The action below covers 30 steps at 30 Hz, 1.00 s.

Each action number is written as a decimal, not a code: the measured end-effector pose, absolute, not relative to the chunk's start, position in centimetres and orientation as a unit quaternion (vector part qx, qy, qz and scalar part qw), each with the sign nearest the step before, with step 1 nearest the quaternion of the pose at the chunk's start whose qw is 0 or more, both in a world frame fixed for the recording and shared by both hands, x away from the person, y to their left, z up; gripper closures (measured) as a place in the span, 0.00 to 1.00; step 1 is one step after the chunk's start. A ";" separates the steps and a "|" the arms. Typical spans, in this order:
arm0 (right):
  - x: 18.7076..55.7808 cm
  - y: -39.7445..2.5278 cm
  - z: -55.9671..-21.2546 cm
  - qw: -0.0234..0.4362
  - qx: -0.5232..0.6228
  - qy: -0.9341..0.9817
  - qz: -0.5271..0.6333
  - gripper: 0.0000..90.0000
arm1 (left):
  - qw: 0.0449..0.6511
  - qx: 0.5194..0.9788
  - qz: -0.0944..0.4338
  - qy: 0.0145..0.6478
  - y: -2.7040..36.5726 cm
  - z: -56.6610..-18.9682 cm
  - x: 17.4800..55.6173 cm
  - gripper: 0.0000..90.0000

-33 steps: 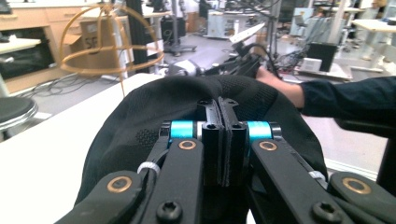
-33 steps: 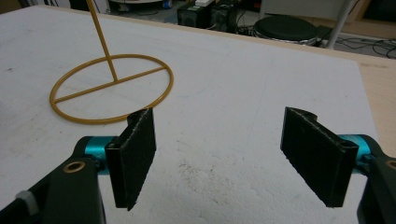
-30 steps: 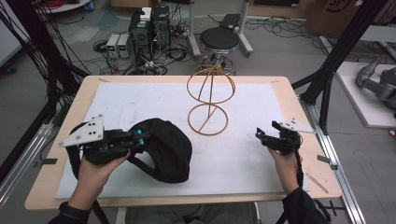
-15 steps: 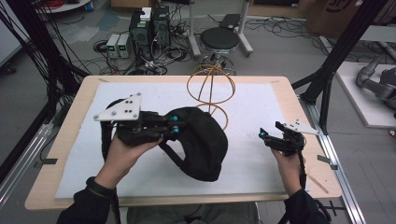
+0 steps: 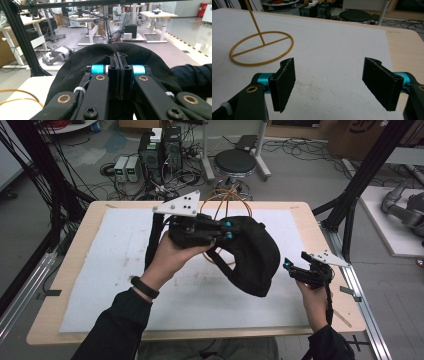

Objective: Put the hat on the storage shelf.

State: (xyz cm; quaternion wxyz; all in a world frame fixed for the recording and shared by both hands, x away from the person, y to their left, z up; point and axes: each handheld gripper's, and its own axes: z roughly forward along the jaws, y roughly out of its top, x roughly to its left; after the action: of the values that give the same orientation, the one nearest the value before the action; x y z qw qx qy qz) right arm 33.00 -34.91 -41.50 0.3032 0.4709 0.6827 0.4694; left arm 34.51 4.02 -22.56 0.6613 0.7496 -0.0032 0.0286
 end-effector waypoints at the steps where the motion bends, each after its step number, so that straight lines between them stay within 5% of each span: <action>1: 33.0 -35.0 -41.5 0.303 0.472 0.682 0.469 0.29 | 0.661 0.750 0.029 -0.003 4.0 -22.6 34.5 0.98; 30: 30.7 -37.9 -41.6 0.315 0.496 0.660 0.468 0.29 | 0.676 0.737 -0.005 -0.017 -5.4 -17.9 46.0 0.98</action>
State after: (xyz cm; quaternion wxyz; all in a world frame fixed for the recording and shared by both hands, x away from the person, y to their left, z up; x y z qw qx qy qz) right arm 30.66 -37.90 -41.59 0.3153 0.4958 0.6604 0.4676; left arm 46.00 -5.43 -17.88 0.6756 0.7371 -0.0167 -0.0054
